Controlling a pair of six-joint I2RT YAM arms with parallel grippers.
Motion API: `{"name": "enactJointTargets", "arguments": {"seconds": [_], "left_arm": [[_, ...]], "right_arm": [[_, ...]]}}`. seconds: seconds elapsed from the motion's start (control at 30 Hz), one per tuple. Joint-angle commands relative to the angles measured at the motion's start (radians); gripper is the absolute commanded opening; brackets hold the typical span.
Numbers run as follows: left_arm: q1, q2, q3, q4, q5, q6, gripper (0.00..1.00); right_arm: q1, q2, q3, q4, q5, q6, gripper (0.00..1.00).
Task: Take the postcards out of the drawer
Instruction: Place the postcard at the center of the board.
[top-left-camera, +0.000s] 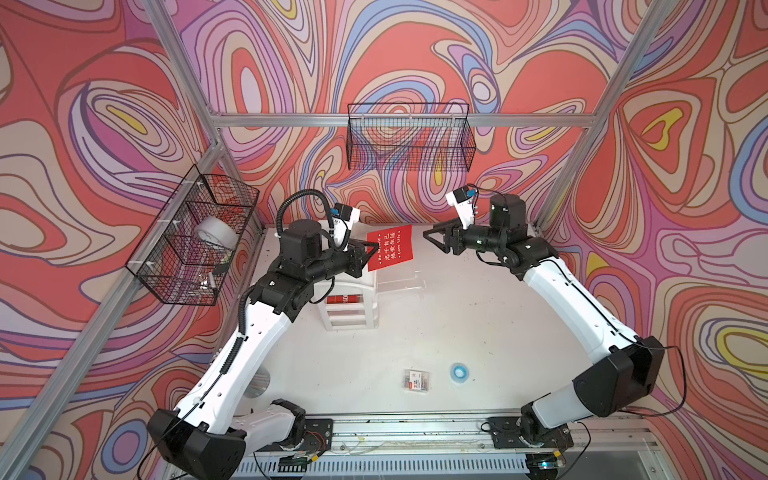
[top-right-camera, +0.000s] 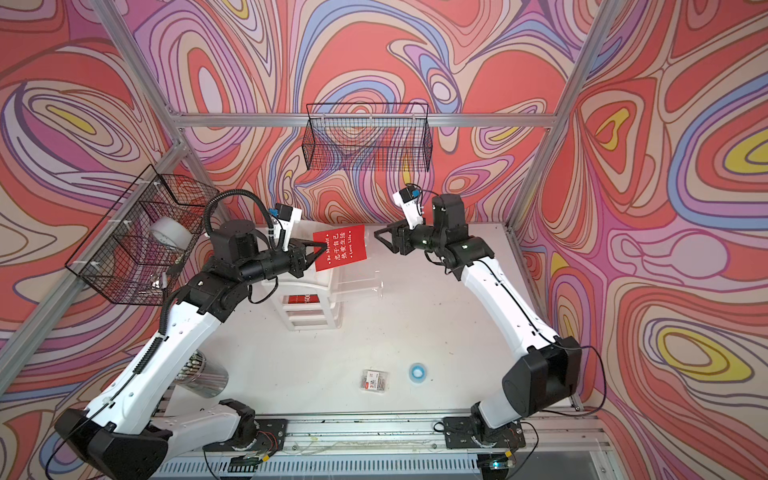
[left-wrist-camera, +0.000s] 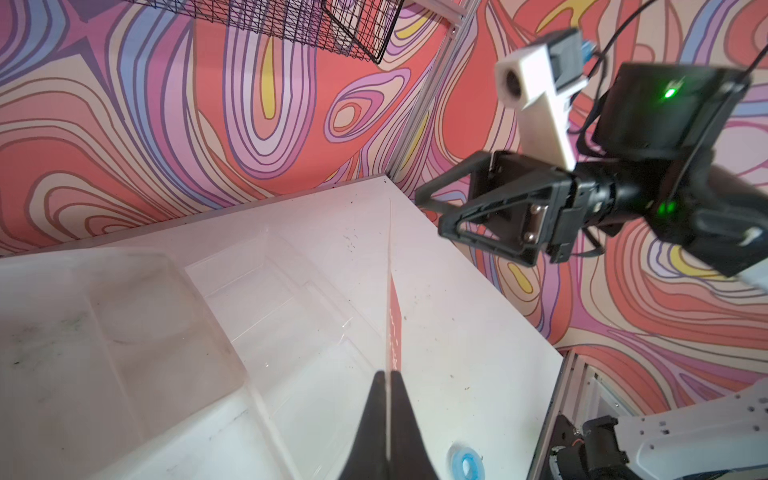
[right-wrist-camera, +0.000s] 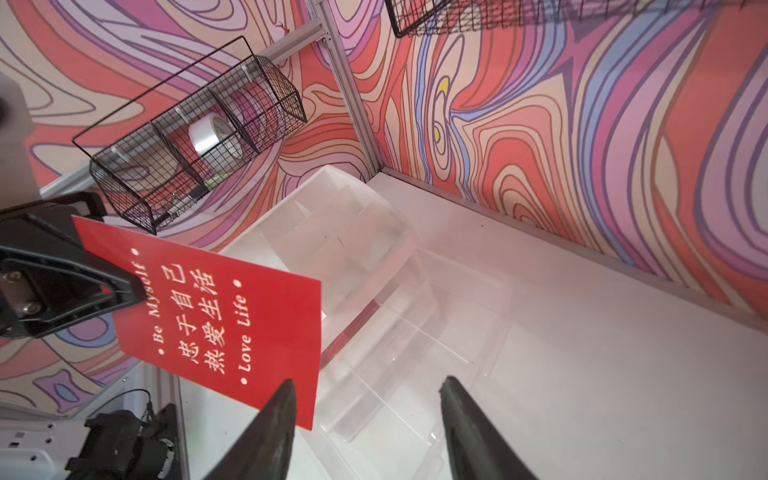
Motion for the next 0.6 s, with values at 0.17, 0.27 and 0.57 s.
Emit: {"name": "enactJointTargets", "arguments": {"seconds": [0.17,0.27,0.57], "left_arm": [[-0.006,0.028,0.019,0.177,0.075,-0.172,0.00],[-0.007,0.027,0.016,0.175,0.067,-0.169,0.00],[-0.006,0.050,0.008,0.218,0.118,-0.184,0.00]], "right_arm": [[-0.005,-0.012,-0.106,0.332,-0.109,0.267,0.62],[-0.005,-0.020,-0.123,0.354,-0.123,0.284,0.62],[-0.005,0.009,-0.115,0.419,-0.231,0.339,0.60]]}}
